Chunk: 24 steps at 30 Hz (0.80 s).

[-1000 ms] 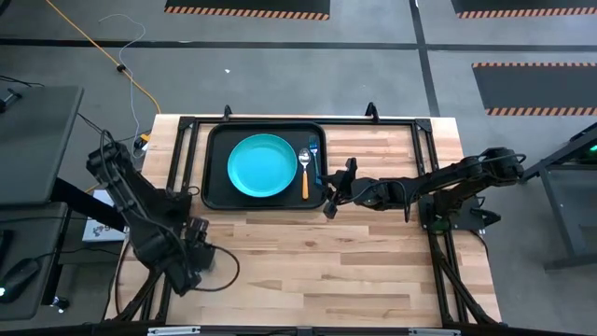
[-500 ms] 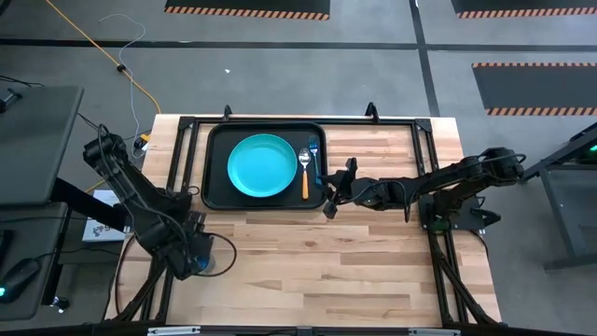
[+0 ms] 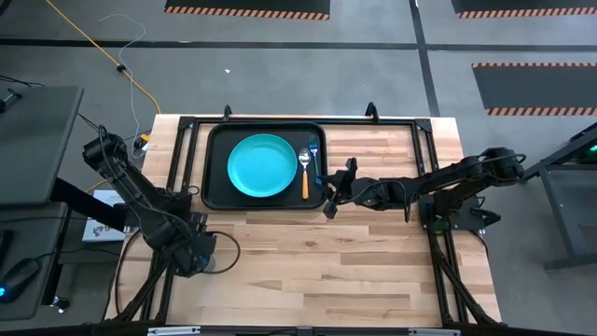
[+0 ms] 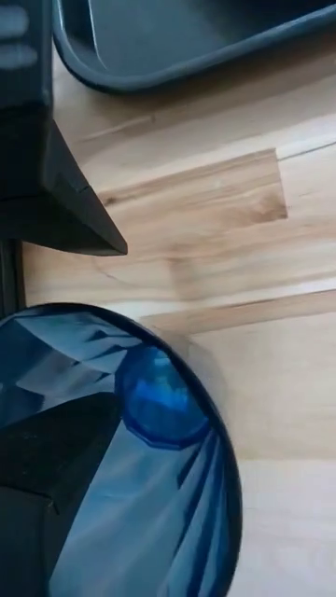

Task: Pick and place plate/cup/fork/spoon on tray
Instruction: Put the blue glass on the black serving tray

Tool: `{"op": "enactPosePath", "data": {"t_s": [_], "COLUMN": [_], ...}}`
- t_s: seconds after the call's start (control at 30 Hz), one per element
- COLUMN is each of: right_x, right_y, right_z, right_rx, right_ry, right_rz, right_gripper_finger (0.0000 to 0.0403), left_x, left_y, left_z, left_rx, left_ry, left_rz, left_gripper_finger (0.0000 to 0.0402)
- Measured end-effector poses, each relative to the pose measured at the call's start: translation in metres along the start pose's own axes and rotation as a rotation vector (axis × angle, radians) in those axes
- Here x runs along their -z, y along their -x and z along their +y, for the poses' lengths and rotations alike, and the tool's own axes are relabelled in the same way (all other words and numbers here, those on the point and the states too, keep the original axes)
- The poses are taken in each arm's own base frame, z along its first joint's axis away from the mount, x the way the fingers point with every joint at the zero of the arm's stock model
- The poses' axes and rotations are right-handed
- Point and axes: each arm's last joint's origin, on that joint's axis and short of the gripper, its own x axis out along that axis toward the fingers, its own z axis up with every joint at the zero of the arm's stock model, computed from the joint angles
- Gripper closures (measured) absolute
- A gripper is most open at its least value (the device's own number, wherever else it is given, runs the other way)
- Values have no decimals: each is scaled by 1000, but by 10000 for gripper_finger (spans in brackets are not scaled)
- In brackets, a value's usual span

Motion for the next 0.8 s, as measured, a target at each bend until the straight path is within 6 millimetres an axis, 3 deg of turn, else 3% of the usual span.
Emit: {"op": "enactPosePath", "data": {"t_s": [0.4,0.8], "right_x": [0,0], "right_y": [0,0], "right_z": [0,0], "right_rx": [0,0], "right_ry": [0,0], "right_rz": [1,1], "right_gripper_finger": [311,311], "left_x": [-3,-4], "left_y": [-2,-3], "left_z": [4,4], "left_rx": [27,30], "left_ry": [12,-25], "left_rz": [16,20], "left_gripper_finger": [175,338]}}
